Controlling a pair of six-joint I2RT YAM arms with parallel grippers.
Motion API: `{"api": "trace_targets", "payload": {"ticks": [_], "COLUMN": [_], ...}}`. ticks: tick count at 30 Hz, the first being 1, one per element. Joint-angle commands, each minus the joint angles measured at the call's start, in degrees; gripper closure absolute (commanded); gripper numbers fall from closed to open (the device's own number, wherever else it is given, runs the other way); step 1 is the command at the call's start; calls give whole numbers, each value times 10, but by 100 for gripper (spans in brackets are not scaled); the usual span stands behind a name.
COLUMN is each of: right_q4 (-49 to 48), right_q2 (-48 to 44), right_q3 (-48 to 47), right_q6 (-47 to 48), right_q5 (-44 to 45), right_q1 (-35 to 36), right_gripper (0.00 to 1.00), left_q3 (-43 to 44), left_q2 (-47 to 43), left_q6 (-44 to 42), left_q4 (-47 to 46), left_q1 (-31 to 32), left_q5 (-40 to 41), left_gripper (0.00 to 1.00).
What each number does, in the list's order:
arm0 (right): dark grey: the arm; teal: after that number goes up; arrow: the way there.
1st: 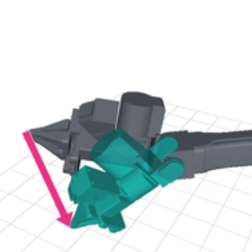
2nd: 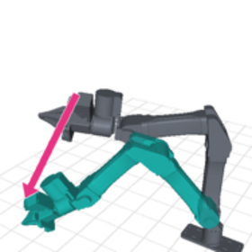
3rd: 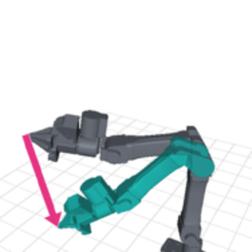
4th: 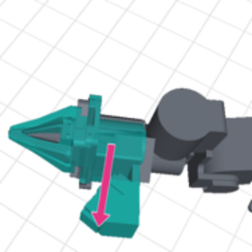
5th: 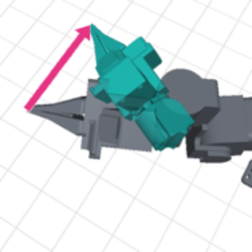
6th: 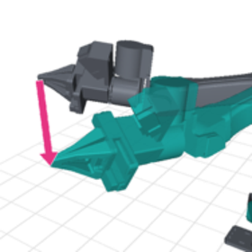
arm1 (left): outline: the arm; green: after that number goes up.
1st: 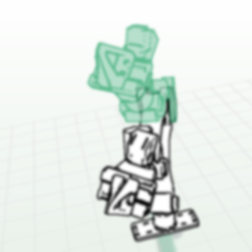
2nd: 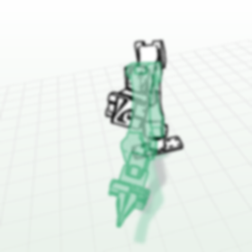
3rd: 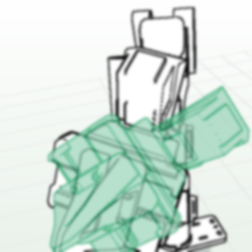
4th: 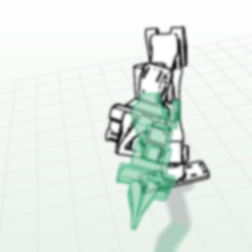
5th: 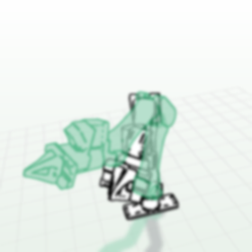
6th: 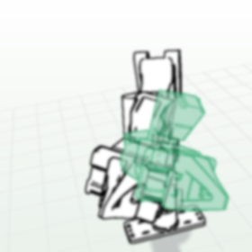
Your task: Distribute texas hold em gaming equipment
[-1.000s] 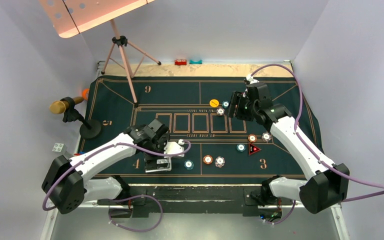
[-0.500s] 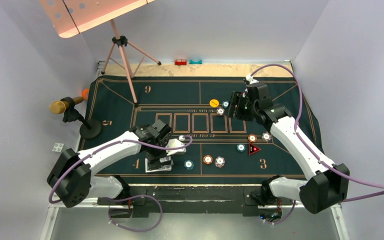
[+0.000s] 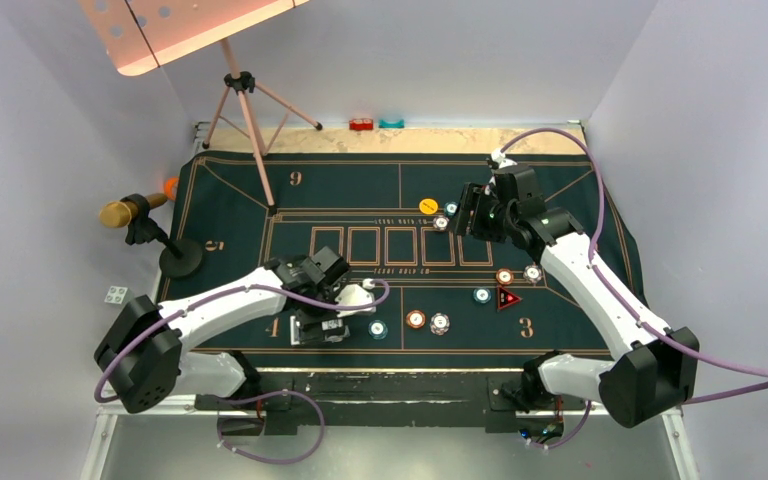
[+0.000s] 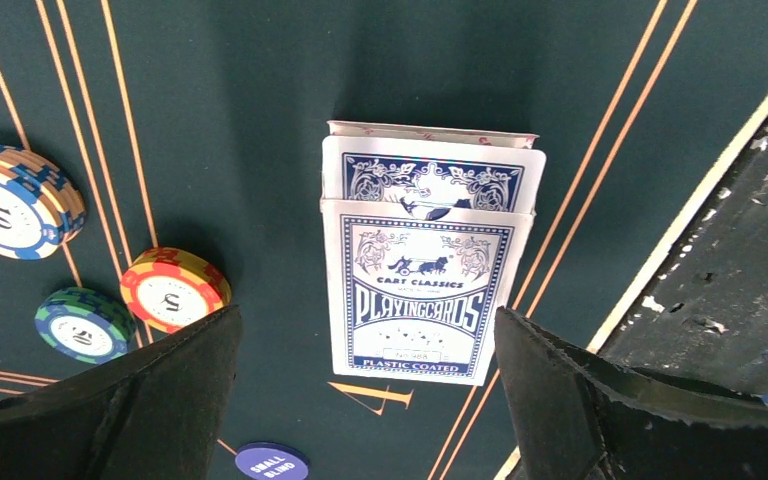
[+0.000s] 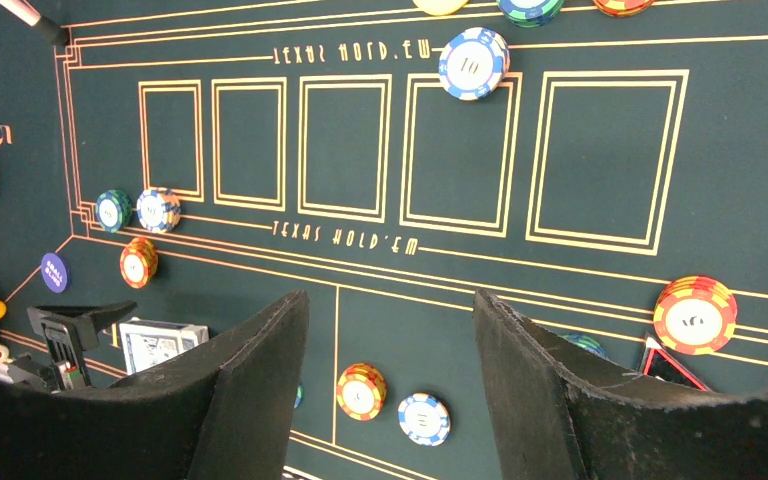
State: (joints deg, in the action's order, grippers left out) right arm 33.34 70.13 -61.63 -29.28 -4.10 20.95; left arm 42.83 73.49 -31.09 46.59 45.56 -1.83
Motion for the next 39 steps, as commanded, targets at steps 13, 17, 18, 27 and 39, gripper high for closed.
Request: {"api": "trace_targets", "payload": {"ticks": [13,17,18,27,39], "right_q4": [-6,-2,-1,2,2], "right_q2": [-4,-6,-7,-8,-8], "right_q3": [-27,-29,-29,-27,-29], "right_q6": [12,13,14,15,10], "right_q5": [-5,-7,-8,-9,-5], "right_q1": [1,0,1,1,1], "right_gripper": [35,35,35,35,36], "left_q3": [-3,-8,-6,11,16], "left_q2": [29,47,52,38,2], "left_q6": [8,15,17,11,11], "left_q4": [-25,-32,-34,-18,2], "left_q1": [43,50,51,54,52], "left_q5": [48,52,57,68,26], "left_gripper": [0,0,0,0,0]}}
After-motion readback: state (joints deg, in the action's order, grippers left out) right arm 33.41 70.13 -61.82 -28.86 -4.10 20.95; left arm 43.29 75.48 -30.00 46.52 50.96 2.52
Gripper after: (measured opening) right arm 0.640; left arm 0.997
